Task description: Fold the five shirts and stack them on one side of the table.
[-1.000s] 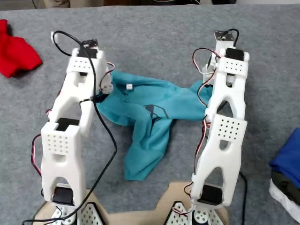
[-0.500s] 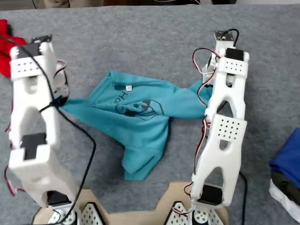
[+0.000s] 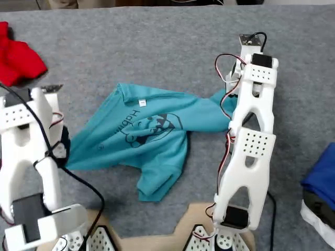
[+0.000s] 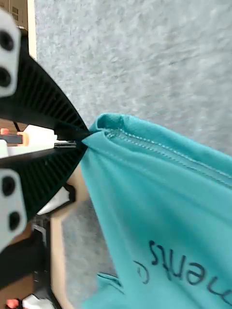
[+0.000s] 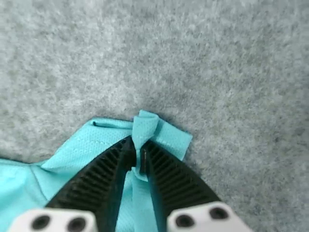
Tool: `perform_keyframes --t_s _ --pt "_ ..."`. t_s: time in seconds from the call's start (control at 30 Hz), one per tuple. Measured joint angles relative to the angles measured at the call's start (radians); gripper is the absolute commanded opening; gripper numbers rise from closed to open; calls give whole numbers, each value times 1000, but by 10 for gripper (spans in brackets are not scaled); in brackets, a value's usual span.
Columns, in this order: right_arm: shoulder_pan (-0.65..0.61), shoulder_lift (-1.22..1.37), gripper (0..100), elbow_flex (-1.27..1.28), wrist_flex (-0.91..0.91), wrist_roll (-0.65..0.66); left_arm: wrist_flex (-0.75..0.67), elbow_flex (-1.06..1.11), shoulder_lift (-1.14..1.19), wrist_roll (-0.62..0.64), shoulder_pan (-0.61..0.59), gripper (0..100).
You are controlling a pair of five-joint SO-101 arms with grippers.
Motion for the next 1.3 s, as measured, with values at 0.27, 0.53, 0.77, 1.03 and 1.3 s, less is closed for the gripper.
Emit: perform_keyframes --t_s 0.27,0.53,0.77,1.03,1.3 --pt "0 0 9 0 0 0 0 -51 -29 74 -3 312" --pt "0 0 9 0 0 0 -11 -408 97 247 203 256" --pt "0 0 9 0 0 0 -80 -677 457 430 440 222" --pt "0 0 9 0 0 0 -84 -1140 905 471 456 221" --pt "0 0 9 0 0 0 -84 -1487 1174 552 456 221"
